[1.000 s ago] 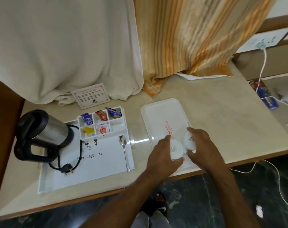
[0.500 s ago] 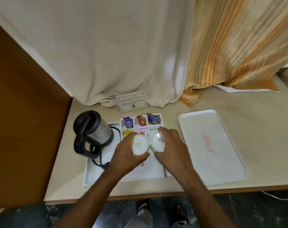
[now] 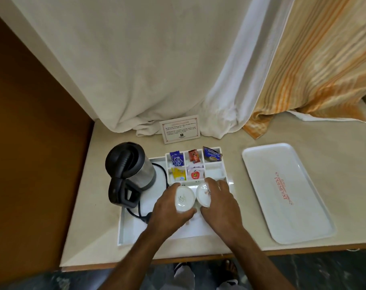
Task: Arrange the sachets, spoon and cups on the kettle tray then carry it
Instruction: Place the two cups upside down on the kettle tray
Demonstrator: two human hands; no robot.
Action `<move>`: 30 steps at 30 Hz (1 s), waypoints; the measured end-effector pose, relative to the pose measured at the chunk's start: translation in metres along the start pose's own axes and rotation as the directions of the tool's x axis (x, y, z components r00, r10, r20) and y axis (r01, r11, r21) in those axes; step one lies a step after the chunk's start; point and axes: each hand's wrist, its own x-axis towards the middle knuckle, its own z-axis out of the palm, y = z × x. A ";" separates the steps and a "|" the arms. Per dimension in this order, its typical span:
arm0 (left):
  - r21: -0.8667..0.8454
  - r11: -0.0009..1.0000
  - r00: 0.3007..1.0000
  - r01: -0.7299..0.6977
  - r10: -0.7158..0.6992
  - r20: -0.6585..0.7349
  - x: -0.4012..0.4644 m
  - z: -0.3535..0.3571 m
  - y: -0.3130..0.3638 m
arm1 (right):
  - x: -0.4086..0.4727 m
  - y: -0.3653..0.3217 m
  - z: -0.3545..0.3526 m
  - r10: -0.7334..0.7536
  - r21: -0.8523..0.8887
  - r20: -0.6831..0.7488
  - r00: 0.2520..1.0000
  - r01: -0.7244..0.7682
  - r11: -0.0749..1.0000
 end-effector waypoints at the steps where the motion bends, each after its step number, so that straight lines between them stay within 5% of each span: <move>1: 0.015 1.000 1.000 0.009 -0.009 0.012 0.001 0.000 -0.002 | 0.000 0.000 0.001 0.008 -0.008 -0.003 1.000 -0.008 1.000; 11: 0.069 0.995 0.996 -0.078 0.076 0.042 -0.010 -0.021 0.003 | -0.003 0.008 -0.019 0.013 0.050 0.040 0.999 -0.016 0.999; 15: 0.255 0.961 0.971 -0.105 0.155 -0.184 -0.048 -0.049 -0.030 | 0.001 0.036 -0.045 0.029 0.230 -0.191 0.981 0.016 0.973; 18: 0.416 0.905 0.918 -0.088 0.235 -0.319 -0.064 -0.073 -0.064 | 0.016 0.049 -0.041 0.161 0.254 -0.168 0.973 -0.115 0.960; 22: 0.217 0.935 0.871 0.281 -0.154 -0.467 -0.051 -0.086 -0.103 | 0.040 0.051 -0.024 0.204 0.205 -0.129 0.971 -0.175 0.963; 25: -0.012 0.897 0.827 0.441 -0.412 -0.382 -0.022 -0.087 -0.118 | 0.051 0.054 -0.015 0.199 0.148 -0.146 0.969 -0.177 0.973; 30: -0.100 0.872 0.816 0.480 -0.485 -0.315 0.007 -0.073 -0.127 | 0.047 0.060 0.002 0.152 0.009 -0.158 0.976 -0.152 0.988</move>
